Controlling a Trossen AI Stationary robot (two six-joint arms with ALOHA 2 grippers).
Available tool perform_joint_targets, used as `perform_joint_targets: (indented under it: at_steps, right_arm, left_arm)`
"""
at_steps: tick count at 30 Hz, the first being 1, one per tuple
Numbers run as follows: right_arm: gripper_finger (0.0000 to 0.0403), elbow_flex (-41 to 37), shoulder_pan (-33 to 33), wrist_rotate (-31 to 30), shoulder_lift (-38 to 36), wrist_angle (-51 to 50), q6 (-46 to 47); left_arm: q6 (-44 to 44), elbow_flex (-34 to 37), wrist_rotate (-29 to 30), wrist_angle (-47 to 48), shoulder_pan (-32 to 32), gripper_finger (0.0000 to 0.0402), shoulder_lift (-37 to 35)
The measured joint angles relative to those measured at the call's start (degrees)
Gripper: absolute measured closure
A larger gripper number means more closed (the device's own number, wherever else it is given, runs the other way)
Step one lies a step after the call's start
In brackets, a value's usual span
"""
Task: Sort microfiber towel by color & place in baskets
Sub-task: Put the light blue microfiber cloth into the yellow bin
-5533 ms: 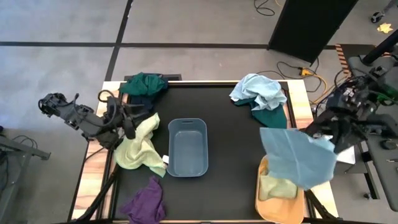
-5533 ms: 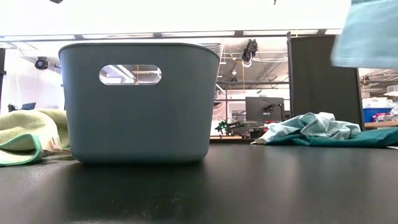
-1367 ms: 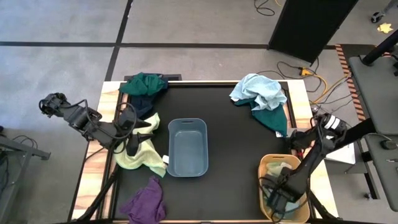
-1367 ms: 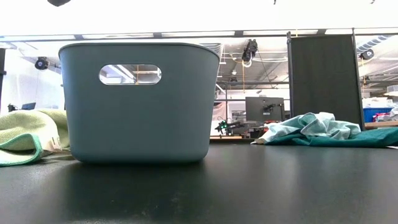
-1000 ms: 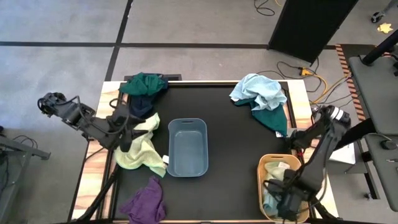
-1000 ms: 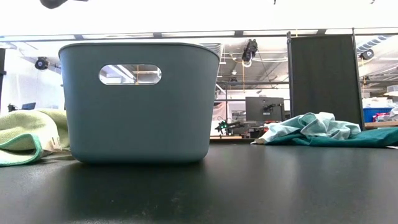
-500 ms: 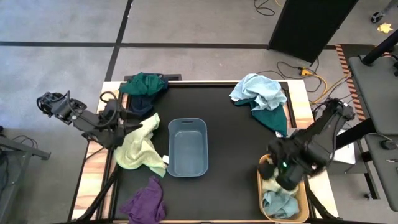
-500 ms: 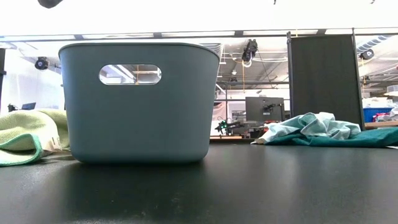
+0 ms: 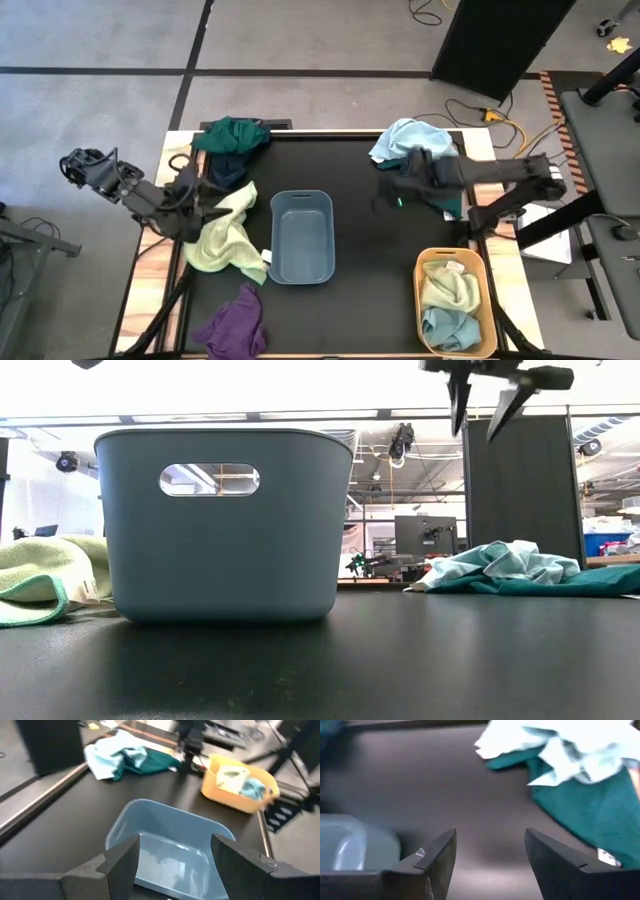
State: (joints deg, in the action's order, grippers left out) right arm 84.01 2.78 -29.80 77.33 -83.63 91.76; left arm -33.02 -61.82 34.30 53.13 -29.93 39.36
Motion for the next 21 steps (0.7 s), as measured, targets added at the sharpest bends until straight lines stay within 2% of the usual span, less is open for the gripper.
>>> perform_joint_targets:
  at_steps: [6,12,16,21]
  right_arm:
    - [0.0162,-0.6,-17.4,7.3,0.5,-0.3,-1.8]
    - [0.0155,-1.4,-29.6,7.3,1.4,1.0,1.3]
    - [0.0162,-5.1,-34.3,6.5,4.1,4.4,12.0]
    - [0.0167,-10.0,-34.5,4.2,10.1,12.8,31.7]
  left_arm:
    - [6.8,0.0,-3.5,-2.1,0.0,0.0171,-0.6]
    - [10.2,0.6,-2.9,-2.0,0.0,0.0171,-3.1]
    - [13.9,0.9,1.7,-1.9,0.1,0.0171,-4.2]
    - [16.4,0.9,8.2,-2.0,0.1,0.0171,-5.3]
